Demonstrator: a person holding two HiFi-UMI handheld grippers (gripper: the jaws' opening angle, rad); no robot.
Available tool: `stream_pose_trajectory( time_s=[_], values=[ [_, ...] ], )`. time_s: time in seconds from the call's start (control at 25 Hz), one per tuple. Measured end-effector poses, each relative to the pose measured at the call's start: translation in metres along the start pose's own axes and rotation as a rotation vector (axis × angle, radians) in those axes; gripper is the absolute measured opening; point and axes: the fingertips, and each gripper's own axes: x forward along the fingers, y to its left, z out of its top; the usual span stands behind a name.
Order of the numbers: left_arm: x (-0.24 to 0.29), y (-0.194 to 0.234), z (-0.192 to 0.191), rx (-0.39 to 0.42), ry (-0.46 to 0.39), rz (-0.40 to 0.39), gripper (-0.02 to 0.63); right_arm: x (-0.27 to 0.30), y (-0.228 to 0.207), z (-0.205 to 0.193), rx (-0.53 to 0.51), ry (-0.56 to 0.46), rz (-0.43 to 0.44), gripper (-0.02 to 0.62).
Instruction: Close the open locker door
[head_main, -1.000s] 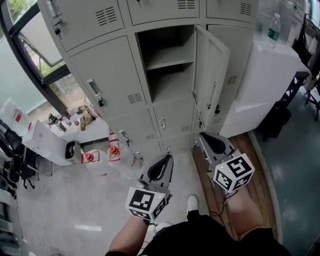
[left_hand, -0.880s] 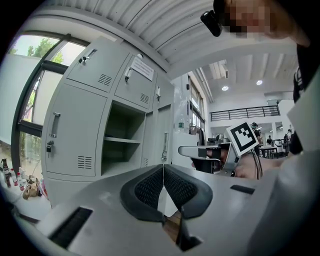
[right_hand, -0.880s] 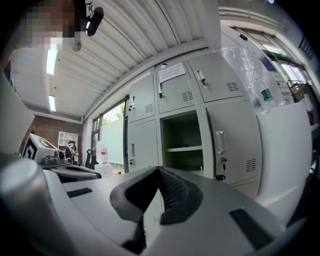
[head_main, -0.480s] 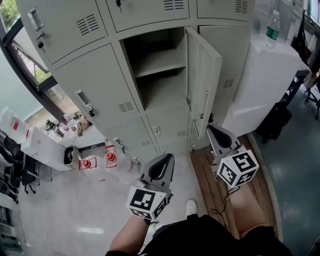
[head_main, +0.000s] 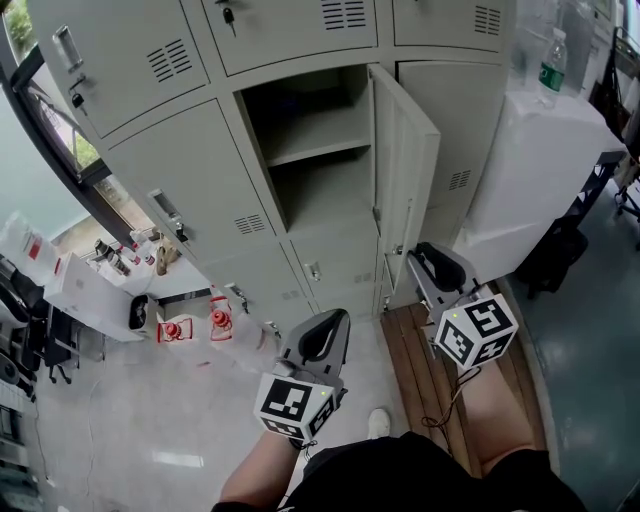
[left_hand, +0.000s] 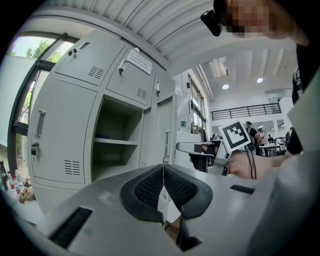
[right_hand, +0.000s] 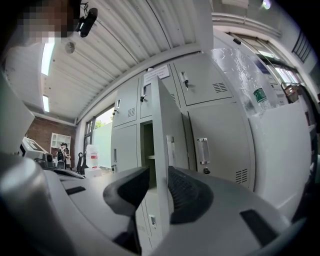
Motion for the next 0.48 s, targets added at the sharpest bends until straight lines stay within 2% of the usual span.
stream_pose_trajectory(
  time_s=[0.36, 0.48],
  values=[
    [0.015, 0.005, -0.004, -0.013, 0.003, 0.04, 0.017, 0.025, -0.009, -0.002, 0.003, 0.015, 0.06, 0.241],
    [0.02, 0.005, -0.004, -0.009, 0.005, 0.045, 0.017, 0.031, -0.01, -0.001, 0.0, 0.02, 0.076, 0.249]
  ],
)
